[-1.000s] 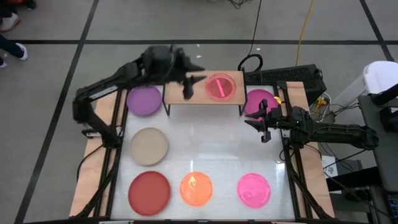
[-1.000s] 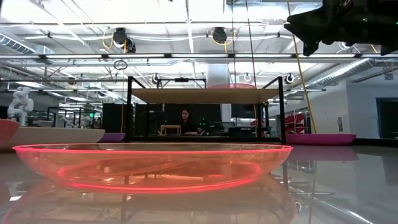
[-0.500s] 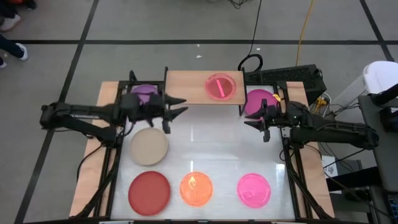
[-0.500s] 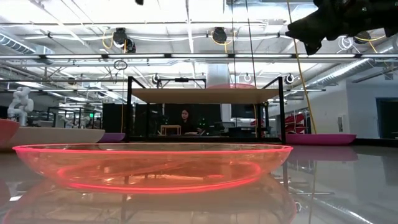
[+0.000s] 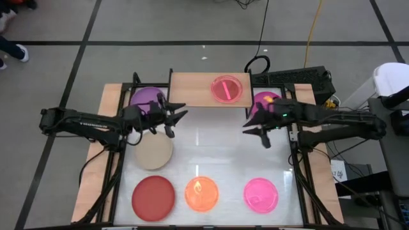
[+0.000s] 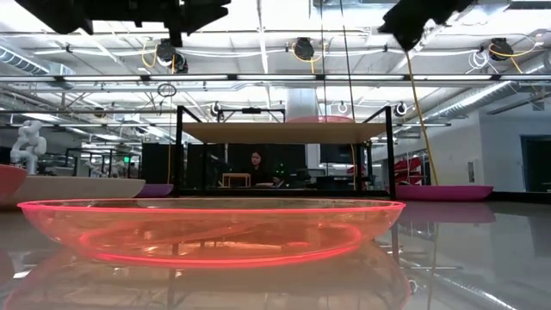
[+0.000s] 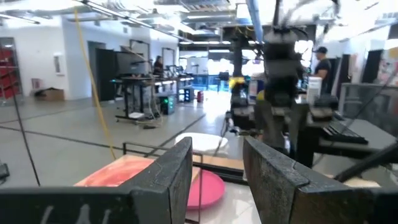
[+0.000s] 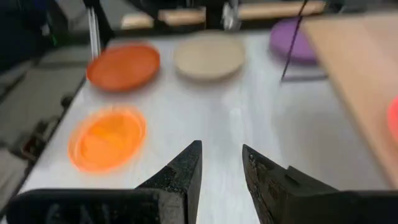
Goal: Place and stack plates onto a shelf
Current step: Stack the small pink plate on top of the other small pink plate on the shelf
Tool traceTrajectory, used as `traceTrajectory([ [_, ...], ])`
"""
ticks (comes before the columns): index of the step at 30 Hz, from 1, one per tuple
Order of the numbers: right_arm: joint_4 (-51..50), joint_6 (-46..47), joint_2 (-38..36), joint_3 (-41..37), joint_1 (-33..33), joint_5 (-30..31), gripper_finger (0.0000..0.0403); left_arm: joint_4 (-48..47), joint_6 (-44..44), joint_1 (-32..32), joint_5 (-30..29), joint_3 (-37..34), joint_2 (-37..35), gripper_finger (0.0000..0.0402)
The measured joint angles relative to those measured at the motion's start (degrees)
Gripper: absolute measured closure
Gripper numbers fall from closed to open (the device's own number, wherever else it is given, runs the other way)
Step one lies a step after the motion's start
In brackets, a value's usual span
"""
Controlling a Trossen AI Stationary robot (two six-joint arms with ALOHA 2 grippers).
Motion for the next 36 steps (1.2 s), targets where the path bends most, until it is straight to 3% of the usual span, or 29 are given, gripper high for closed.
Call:
traceTrajectory([
  [10,-14.5,0.3,10.8,0.1,4.6,-0.1,0.0305,-0.7,0.1,-0.5,0.0,0.0,0.0,0.0254],
  [15,-14.5,5.4,12.5,-3.4,7.6,-0.3,0.0305,-0.7,0.1,-0.5,0.1,0.0,0.0,0.0254],
  [18,-14.0,7.2,12.8,-6.7,9.1,-3.6,0.0305,-0.7,0.0,-0.5,0.0,0.0,0.0,0.0254],
  [25,-6.3,15.2,12.8,-16.0,13.5,-13.5,0.0305,-0.6,-0.1,-0.5,-0.2,0.0,0.0,0.0254],
  [36,12.9,24.7,12.8,-26.4,19.6,-15.1,0.0305,-0.5,0.3,-0.5,0.0,0.0,0.0,0.0254],
])
